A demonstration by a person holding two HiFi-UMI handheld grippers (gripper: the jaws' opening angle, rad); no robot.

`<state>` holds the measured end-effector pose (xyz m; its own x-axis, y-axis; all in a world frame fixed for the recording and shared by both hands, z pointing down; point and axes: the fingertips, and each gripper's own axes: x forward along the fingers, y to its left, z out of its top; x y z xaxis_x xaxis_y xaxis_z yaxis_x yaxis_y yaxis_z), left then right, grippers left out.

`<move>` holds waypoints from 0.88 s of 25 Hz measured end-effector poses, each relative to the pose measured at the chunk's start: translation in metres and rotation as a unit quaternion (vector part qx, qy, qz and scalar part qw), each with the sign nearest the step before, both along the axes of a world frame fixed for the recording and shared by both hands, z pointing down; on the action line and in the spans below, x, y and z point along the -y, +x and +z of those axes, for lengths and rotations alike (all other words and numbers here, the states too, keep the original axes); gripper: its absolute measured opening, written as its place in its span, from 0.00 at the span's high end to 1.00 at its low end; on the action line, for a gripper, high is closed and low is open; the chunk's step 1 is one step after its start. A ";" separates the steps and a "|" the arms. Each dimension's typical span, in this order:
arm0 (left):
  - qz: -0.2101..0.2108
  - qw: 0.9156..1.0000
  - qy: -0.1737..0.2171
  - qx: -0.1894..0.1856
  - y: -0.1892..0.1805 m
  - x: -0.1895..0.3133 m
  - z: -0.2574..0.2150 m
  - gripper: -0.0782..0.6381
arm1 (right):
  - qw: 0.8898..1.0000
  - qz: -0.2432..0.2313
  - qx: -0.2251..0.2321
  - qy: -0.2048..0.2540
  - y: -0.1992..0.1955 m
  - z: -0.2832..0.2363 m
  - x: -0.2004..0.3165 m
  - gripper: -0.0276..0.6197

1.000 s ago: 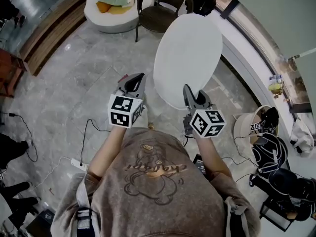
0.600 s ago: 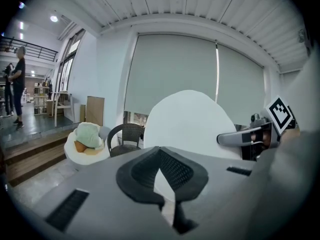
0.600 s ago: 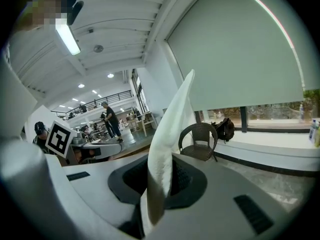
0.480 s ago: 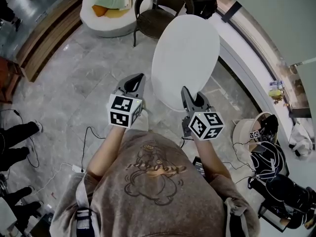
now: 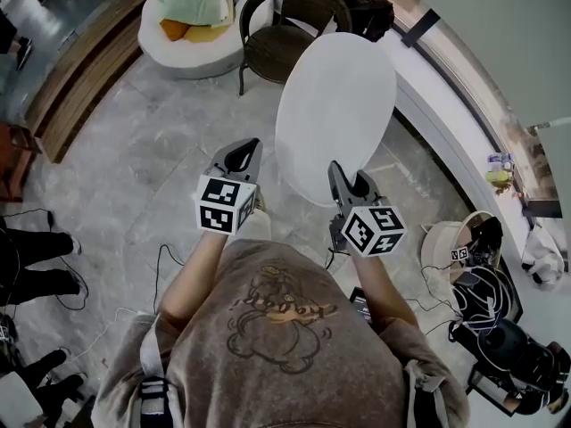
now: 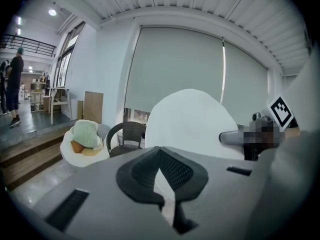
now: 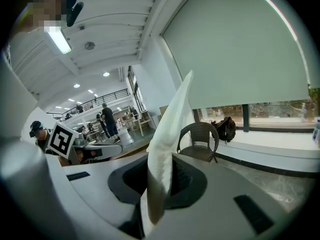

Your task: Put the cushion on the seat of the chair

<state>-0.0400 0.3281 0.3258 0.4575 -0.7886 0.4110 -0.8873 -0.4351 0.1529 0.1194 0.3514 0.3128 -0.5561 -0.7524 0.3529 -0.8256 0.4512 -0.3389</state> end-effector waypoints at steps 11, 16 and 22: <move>0.027 1.000 -0.013 0.002 -0.018 0.068 0.005 0.88 | 1.000 0.024 0.013 -0.002 -0.017 -0.004 0.065 0.86; 0.042 0.999 -0.014 0.005 -0.025 0.097 0.005 0.88 | 0.999 0.035 0.014 -0.003 -0.024 -0.004 0.090 0.86; 0.050 0.999 -0.014 0.008 -0.031 0.122 0.006 0.88 | 0.999 0.044 0.015 -0.005 -0.028 -0.005 0.113 0.86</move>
